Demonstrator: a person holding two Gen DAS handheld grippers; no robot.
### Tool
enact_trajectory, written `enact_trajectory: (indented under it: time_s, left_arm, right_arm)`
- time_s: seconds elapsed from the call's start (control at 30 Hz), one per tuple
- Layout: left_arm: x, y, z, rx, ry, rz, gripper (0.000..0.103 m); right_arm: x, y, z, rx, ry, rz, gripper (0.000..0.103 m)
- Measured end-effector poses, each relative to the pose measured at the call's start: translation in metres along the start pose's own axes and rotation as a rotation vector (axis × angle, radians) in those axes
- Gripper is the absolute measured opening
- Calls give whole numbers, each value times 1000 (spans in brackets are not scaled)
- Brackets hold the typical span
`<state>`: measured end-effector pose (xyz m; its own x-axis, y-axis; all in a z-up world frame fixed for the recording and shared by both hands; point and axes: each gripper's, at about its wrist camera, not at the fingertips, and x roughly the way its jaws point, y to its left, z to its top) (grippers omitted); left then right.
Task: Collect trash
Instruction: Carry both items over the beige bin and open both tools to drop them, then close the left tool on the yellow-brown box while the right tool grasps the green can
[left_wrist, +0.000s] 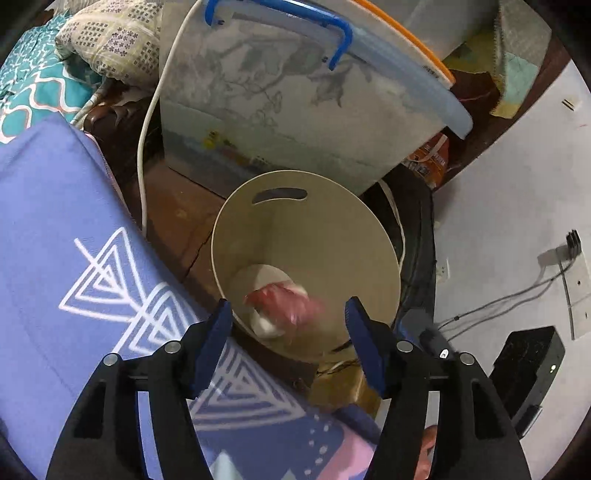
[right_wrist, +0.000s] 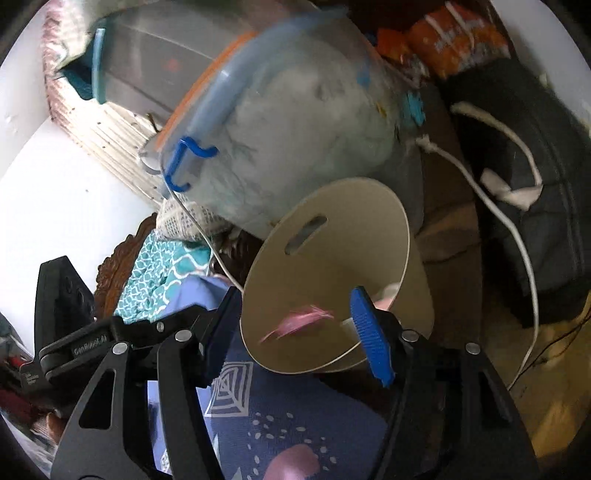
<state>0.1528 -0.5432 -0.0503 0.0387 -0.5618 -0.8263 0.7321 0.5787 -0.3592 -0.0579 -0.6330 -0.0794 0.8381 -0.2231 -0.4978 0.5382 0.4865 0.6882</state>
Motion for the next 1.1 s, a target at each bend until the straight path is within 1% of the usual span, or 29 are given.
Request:
enact_trajectory:
  time_s: [0.1,0.2,0.27,0.33,0.4,0.47,0.5,0.53,0.63,0.67,0.7,0.73,0.83,0.87,0.9,0.97,1.0,1.03,1.1]
  left_arm:
    - [-27,5,-15,24,-35,4,60]
    - [-65,19,-39,33,-94,11,60]
    - [-93,37,-60,10,-141,20,60]
    - [-124,61,-81,-39,-187,23,60]
    - [-162,95,-110,-120,-247,25,60]
    - [-200,130,-141,-209,-307,32,60]
    - [-215,143,-153,-243,-329,34,60]
    - [-236,163,-175,-300,-363,38,60]
    - [-282,201,-222,-418,-435,60,60]
    - [-304,219,-248,-472,-474,86,60]
    - [-319,231,-266,-505,-497,111,60]
    - [-337,244,-286,-545,-523,149,60]
    - [-373,278,-337,-653,-568,242,61]
    - [-386,295,-358,-716,-576,285,60]
    - [-393,306,-372,-754,-575,317,61]
    - [-401,325,-394,-819,-563,374,60]
    - [-401,331,-403,-837,-556,395,60]
    - [-399,335,-408,-843,-547,411,61]
    - [-388,334,-404,-824,-501,461,61]
  right_arm:
    - [-10,14,-6,-37,-25,18,57]
    - [-11,38,-18,-74,10,88,52]
    - [-2,61,-33,-102,91,166,45]
    - [9,83,-50,-116,179,239,41]
    - [21,110,-75,-139,280,314,41]
    - [30,136,-98,-162,365,369,40]
    - [34,146,-109,-170,401,392,40]
    - [39,162,-126,-185,453,420,40]
    - [47,202,-171,-248,566,473,40]
    - [49,213,-185,-267,599,486,41]
    - [53,228,-204,-289,648,503,42]
    - [55,237,-215,-301,679,512,42]
    - [67,262,-256,-307,793,536,43]
    - [72,270,-269,-305,824,538,43]
    - [78,277,-279,-304,841,533,43]
    - [91,286,-291,-291,861,515,48]
    - [95,290,-300,-277,874,506,48]
    - [103,294,-304,-266,885,497,49]
    - [113,300,-315,-250,902,472,49]
